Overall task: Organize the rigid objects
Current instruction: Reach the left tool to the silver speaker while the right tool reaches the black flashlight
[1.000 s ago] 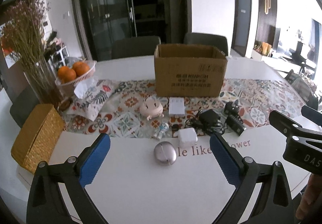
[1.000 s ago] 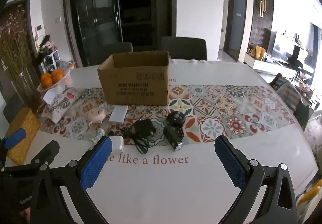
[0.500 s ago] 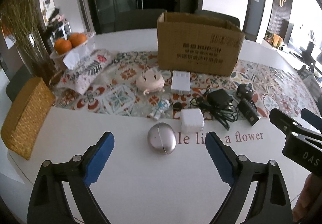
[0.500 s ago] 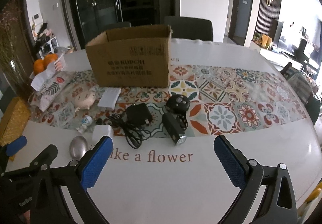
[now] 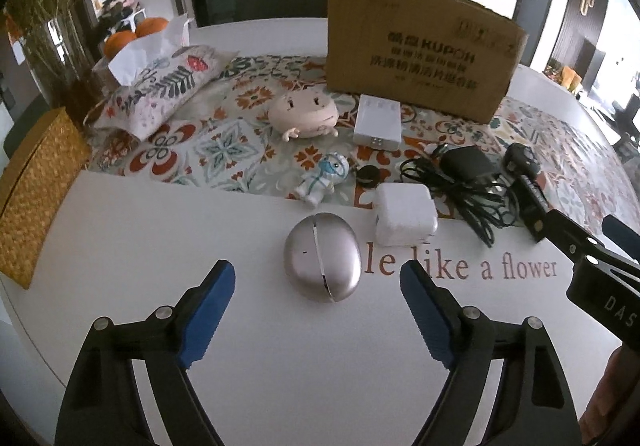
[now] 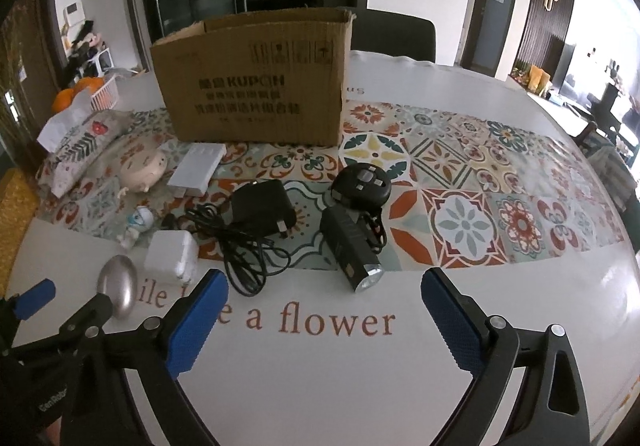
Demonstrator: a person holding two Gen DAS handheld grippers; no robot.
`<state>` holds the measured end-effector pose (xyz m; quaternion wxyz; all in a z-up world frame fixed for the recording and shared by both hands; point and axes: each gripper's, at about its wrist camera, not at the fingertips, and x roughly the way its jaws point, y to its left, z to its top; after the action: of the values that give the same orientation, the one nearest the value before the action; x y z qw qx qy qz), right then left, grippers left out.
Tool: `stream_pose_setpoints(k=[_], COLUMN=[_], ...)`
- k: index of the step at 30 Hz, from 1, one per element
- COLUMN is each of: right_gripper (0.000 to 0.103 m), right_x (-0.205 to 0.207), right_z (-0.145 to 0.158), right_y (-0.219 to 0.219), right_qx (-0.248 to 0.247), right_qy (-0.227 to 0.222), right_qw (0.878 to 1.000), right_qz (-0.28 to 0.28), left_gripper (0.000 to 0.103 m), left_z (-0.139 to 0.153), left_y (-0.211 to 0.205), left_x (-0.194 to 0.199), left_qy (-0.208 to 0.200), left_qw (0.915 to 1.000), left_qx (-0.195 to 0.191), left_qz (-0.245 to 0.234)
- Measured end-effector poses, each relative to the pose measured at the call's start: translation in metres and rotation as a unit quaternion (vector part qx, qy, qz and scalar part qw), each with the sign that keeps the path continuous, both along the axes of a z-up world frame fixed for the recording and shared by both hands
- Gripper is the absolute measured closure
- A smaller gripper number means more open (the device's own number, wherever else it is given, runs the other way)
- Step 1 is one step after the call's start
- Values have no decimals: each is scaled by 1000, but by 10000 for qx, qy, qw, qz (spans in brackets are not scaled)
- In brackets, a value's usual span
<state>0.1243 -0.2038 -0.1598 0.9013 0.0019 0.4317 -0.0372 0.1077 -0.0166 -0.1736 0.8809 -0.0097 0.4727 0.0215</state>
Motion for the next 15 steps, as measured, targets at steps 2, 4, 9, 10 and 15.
stream_pose_setpoints(k=[2,4,9,10,15], right_gripper=[6,7,11,11,13], right_x=[5,8,19,21,31], right_z=[-5,-10,-23,-25,-35], right_y=[-1,-2,-6,-7,-12], right_qx=[15,11,-72,-98,-196], right_qy=[-1,-6,23,32,38], right_qw=[10000,10000,9999,9999,9996], right_qz=[35,61,119,118,182], left_gripper=[19,19,21,21,22], left_z=[-4,-8,-19,-20,-26], left_y=[-1,-2,-5,-6,-10], left_x=[2,4,8,9,12], left_qy=[-20,-15,44,45,24], left_qw=[10000,9999,9995,9994,9986], left_qx=[34,71,69,76,156], left_qz=[75,138,309,343,504])
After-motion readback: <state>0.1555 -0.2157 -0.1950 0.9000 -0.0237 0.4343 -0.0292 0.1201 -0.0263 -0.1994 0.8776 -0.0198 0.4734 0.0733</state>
